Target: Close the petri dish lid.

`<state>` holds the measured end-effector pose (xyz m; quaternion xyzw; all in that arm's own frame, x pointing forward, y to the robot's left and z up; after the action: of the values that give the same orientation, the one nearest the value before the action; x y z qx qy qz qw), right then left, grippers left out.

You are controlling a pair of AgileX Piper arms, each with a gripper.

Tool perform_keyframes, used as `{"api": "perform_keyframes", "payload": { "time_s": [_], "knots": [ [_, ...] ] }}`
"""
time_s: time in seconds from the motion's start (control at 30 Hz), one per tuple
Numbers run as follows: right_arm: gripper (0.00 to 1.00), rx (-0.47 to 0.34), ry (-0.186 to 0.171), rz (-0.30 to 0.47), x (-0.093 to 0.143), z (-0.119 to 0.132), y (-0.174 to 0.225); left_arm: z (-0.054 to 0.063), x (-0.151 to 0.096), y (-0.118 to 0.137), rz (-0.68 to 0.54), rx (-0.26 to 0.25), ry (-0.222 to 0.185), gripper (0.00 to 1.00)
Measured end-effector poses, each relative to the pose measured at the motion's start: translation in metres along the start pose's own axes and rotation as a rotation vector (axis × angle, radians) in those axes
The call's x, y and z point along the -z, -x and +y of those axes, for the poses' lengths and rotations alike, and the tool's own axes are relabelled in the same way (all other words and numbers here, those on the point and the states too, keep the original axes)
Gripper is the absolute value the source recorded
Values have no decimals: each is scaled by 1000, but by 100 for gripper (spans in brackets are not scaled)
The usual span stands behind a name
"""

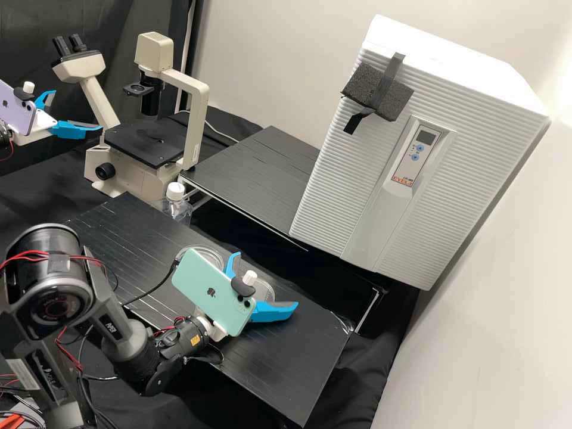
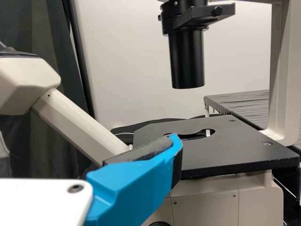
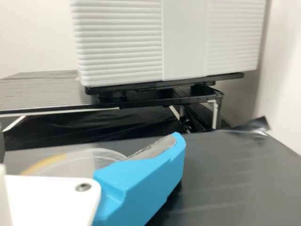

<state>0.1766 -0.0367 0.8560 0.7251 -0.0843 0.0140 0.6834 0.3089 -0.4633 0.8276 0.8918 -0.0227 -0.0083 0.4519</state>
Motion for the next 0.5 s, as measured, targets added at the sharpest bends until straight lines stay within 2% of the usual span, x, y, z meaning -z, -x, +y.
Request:
{"api": "perform_keyframes", "payload": {
  "time_s": [0.33, 0.5],
  "knots": [
    [100, -30, -6, -37, -8, 12, 22, 0, 0, 0, 0, 0, 0, 100],
    [100, -5, 16, -23, -6, 9, 26, 0, 0, 0, 0, 0, 0, 100]
  ]
}}
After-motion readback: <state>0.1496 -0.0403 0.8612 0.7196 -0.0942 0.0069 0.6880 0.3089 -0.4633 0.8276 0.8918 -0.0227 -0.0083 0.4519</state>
